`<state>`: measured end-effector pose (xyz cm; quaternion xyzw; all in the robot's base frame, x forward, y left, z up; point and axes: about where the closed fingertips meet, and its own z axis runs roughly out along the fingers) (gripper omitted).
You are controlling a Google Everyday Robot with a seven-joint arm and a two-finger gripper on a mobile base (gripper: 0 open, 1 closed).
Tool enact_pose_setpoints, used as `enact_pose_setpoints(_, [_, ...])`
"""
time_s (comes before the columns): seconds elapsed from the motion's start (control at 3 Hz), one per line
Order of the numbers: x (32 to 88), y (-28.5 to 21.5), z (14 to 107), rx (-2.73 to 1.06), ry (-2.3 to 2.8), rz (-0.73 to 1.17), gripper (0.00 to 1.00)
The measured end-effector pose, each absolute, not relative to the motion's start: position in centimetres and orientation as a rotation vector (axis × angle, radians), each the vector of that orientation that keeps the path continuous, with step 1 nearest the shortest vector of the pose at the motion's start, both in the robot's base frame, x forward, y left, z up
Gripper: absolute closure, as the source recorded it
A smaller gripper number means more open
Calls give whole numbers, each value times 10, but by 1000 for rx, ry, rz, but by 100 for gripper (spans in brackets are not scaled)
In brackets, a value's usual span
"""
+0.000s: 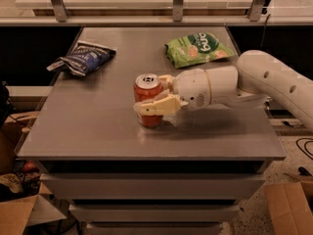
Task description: Knock coke can over
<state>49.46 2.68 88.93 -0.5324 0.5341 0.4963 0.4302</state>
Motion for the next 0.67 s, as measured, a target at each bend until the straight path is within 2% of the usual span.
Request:
enact_pose_setpoints(0.33, [500,22,895,-1365,1344,1186,87])
enact_pose_setpoints(0.67, [511,10,909,-1462,1389,1050,100])
